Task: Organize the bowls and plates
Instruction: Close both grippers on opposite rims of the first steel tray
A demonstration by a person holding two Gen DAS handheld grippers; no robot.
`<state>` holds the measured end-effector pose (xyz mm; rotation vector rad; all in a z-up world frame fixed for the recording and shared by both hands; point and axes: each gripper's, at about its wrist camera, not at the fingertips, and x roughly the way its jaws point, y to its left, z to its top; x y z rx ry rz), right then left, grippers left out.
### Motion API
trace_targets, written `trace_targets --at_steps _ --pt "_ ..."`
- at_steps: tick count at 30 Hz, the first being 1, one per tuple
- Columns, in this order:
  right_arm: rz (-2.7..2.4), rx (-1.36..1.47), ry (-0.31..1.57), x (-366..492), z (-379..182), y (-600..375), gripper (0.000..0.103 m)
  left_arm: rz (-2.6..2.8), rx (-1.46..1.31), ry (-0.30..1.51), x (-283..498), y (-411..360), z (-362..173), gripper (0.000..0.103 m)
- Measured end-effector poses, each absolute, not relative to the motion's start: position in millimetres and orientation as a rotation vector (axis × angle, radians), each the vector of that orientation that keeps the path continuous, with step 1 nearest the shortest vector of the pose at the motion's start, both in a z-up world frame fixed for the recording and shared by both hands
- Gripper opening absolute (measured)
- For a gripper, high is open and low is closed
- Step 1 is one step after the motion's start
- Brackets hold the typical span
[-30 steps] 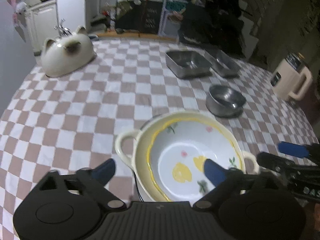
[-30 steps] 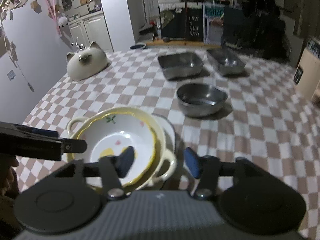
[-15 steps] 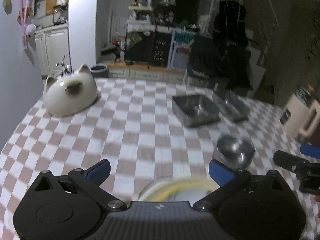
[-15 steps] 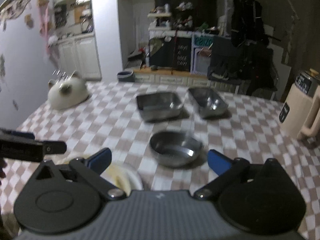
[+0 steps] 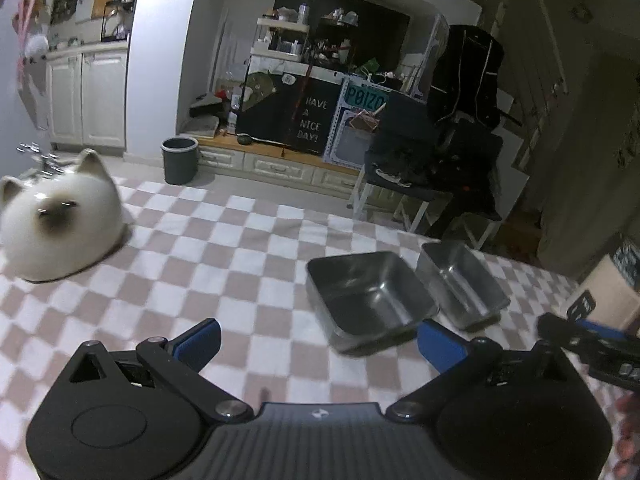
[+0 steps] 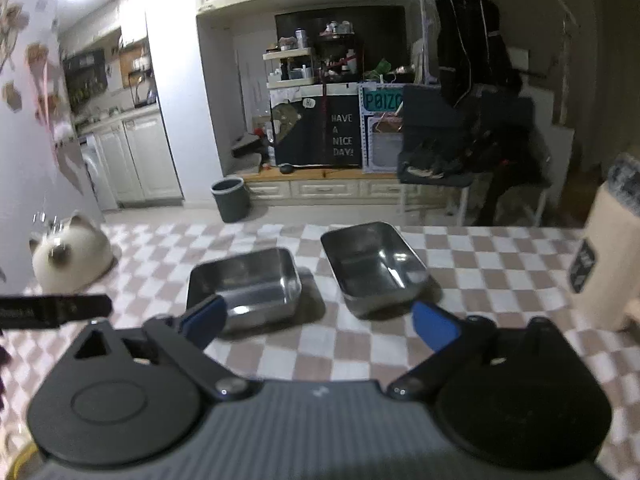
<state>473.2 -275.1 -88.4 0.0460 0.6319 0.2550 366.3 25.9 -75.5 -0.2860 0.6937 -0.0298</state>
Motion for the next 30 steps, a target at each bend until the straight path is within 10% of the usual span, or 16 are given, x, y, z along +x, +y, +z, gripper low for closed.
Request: trace_targets --at_steps 8,20,30 --pt "0.407 0.17 0.669 545 -126 -267 0.049 -0.031 -0.463 0.751 426 32 -112 0.067" --pt "0.406 0.193 0.765 600 -177 -240 0.021 -0.037 -0.535 0.867 473 40 -160 0.02" --pt "0.398 0.154 0.781 580 -155 -247 0.008 -0.077 -0.45 0.833 459 30 -130 0.014"
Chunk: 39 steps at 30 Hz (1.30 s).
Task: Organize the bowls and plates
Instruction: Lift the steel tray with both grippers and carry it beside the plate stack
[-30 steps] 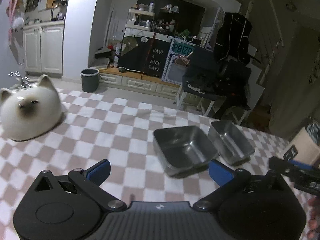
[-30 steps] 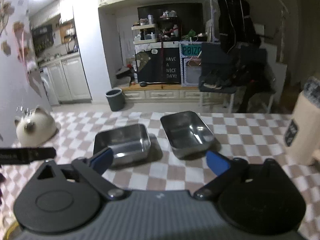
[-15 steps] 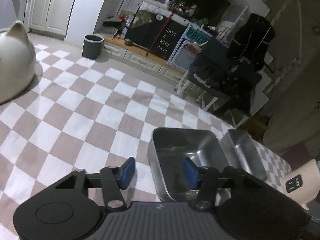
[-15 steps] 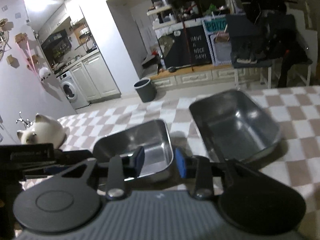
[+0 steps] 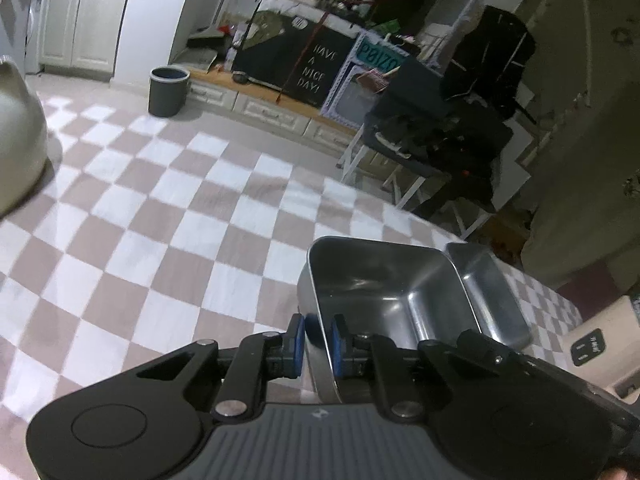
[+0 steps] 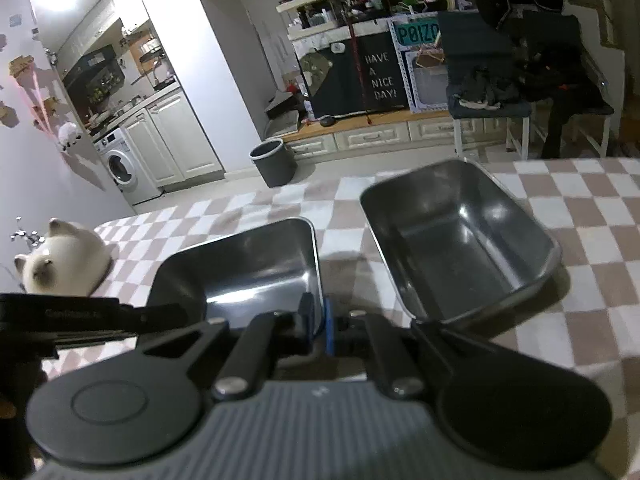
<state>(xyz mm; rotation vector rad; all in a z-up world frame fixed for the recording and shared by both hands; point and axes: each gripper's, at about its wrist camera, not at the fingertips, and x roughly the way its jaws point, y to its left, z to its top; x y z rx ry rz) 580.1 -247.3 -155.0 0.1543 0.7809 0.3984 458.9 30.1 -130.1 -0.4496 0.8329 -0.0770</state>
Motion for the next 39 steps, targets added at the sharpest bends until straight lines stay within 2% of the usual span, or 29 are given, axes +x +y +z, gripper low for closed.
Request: trace_targets --at_steps 11,19,30,39 --pt "0.391 0.115 0.729 500 -79 -271 0.008 -0.165 -0.431 0.776 388 8 -55 0.014" --pt "0.345 0.147 0.701 421 -46 -301 0.008 -0.253 -0.415 0.744 327 -14 -25 0.014" --pt "0.254 0.187 0.726 331 -43 -341 0.009 -0.386 -0.376 0.769 266 -55 -27 0.014" --pt "0.188 0.167 0.786 310 -55 -353 0.009 -0.436 -0.3 0.847 249 -80 -55 0.015"
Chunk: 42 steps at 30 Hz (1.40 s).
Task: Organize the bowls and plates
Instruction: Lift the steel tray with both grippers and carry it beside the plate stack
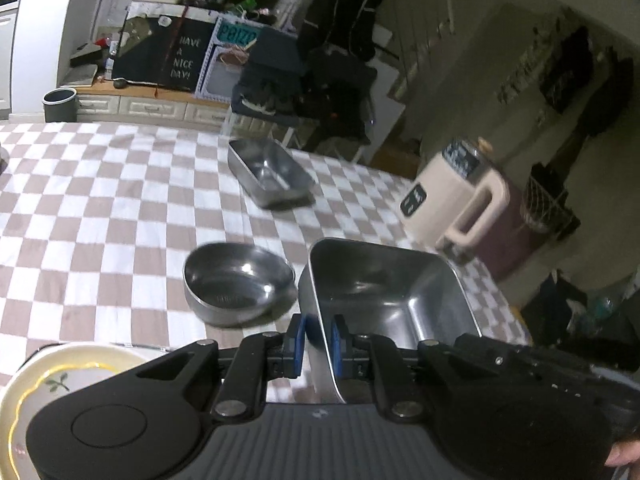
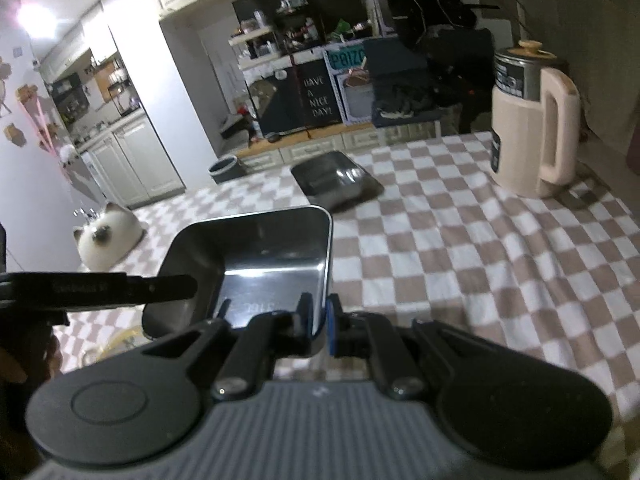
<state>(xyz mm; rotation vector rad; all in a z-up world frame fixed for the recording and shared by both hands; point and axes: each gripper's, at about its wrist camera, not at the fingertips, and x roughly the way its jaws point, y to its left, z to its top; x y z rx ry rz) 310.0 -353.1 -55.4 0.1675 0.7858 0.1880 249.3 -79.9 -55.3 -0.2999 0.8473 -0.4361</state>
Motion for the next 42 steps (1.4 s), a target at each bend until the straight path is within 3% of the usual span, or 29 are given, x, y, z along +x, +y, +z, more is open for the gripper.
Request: trace_targets --at_steps 19,25,29,42 --pt "0.093 0.091 0.983 312 -82 -355 0.01 -0.488 -0.079 1.033 252 -124 -114 0.018" --pt "0.083 0.049 1.035 315 -89 -351 0.013 -0.497 -0.035 1.07 251 -133 -128 0.018" --pt "0.077 0.024 1.097 319 -98 -352 0.021 -0.511 0.008 1.088 249 -141 -134 0.018" --pt "0.053 0.024 1.223 326 -121 -359 0.026 -0.545 0.063 1.1 244 -153 -140 0.023"
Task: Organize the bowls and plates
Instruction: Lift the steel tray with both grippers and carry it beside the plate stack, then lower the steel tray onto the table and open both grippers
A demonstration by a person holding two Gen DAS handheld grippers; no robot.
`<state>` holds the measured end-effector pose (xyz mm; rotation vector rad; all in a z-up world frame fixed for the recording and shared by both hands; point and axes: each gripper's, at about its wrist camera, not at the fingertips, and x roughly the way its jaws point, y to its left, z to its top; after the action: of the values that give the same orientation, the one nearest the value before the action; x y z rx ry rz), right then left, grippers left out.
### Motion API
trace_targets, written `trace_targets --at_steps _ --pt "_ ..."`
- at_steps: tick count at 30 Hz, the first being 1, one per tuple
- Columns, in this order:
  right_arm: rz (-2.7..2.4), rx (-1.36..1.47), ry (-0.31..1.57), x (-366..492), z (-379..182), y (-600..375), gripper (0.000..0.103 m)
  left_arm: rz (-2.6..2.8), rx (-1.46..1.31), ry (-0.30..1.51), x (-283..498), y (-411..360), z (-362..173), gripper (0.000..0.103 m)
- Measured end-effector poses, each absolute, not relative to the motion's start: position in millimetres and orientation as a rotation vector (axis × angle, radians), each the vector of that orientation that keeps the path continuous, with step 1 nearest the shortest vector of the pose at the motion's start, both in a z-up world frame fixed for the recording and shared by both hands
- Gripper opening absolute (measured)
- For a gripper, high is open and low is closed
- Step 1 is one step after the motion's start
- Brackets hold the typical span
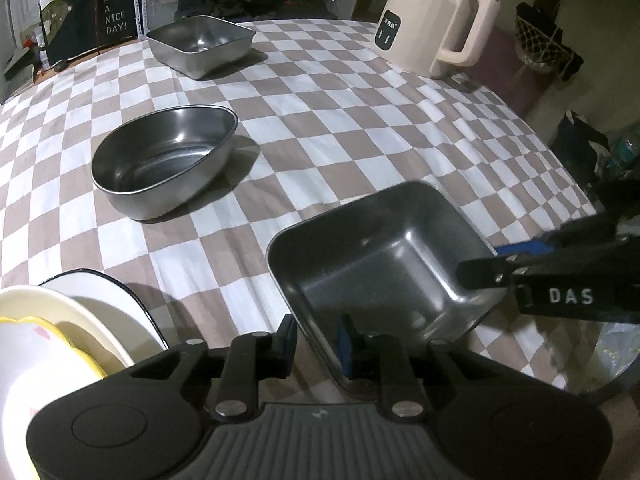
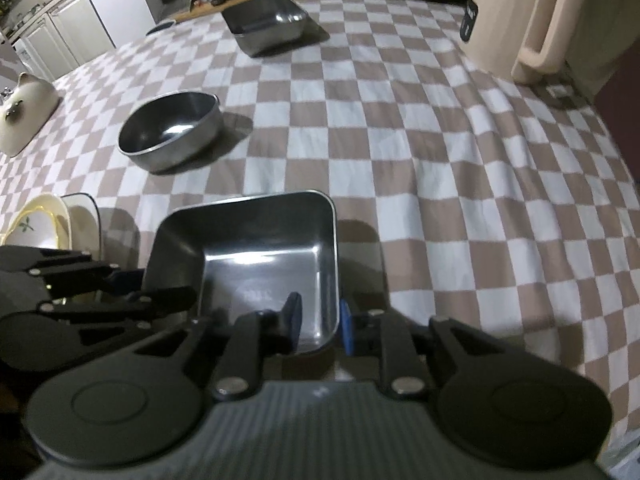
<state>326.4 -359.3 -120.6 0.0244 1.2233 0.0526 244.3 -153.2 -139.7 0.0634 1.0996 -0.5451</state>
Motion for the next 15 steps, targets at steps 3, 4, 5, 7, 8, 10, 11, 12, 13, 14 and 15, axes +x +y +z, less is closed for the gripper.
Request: trace_targets --at_steps 3,4,5,7,8,10,11,12,13,14,15 --pt "0.05 0.044 1.251 328 -127 -364 0.026 -0.549 0.049 1.097 245 -153 -138 0.023" --pt "0.049 0.043 1.258 328 -128 -364 0.026 -0.551 0.048 1.097 245 -153 -137 0.023" --pt "0.048 0.04 1.266 328 -129 -364 0.026 -0.553 0.048 1.096 245 -154 -137 0.024" --pt "0.048 0.036 1.276 328 -132 -364 0.026 -0.556 0.048 1.096 244 -154 -137 0.024" --pt "0.049 0.036 1.279 328 -133 -363 0.027 -0.558 0.049 1.097 244 -154 -137 0.024" --pt "0.055 0.041 1.28 329 -134 -364 0.03 -0.561 0.047 1.098 245 -153 -137 0.024" --pt "0.057 0.044 1.28 329 -134 -364 0.031 -0.563 0.048 1.1 245 -153 -137 0.024" --pt "0.058 0.046 1.28 330 -135 -363 0.032 -0.565 0.048 1.1 245 -153 -137 0.024" --pt "0.06 0.046 1.281 331 -136 -363 0.033 -0.566 0.048 1.1 244 -153 -137 0.024" --pt "0.06 0.046 1.281 331 -137 -363 0.034 -0.567 0.046 1.1 244 -152 -137 0.025" --pt "0.059 0.045 1.281 332 -137 -363 0.034 -0.568 0.044 1.101 244 -152 -137 0.028"
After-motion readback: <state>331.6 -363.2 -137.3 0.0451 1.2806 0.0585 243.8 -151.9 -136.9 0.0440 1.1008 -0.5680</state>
